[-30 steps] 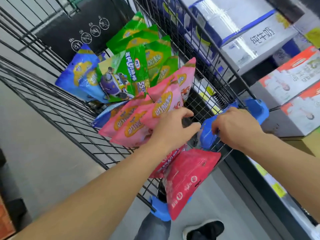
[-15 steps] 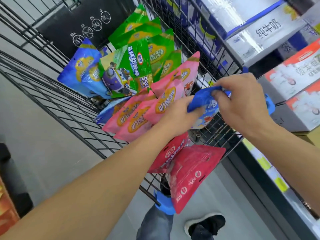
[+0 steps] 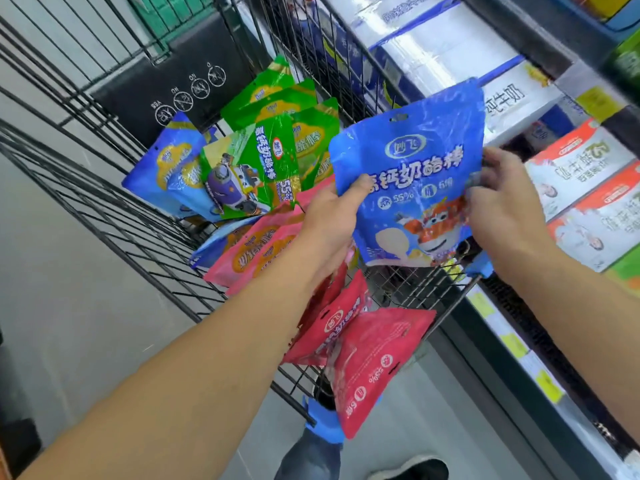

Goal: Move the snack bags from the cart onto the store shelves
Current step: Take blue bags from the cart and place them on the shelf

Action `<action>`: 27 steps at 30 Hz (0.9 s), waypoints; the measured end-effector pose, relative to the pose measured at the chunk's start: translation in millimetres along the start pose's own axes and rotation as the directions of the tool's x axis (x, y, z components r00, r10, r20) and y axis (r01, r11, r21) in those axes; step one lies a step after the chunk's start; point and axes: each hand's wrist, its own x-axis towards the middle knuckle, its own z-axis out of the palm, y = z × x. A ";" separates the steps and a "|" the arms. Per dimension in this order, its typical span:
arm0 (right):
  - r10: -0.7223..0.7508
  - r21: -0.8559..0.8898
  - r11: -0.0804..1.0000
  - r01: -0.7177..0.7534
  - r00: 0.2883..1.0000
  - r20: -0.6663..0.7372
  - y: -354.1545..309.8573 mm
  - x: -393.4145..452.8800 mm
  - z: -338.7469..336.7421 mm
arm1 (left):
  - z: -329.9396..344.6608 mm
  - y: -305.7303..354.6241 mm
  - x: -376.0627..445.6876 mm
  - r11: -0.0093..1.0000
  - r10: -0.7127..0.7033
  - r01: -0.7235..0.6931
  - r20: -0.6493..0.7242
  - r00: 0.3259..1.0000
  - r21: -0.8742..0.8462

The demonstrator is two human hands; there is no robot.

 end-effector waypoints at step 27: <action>0.386 0.393 0.900 -0.188 0.764 -0.518 191.3 -141.1 -334.1 | 297.7 -169.2 -109.5 0.826 -0.152 -0.107 0.401 0.903 0.554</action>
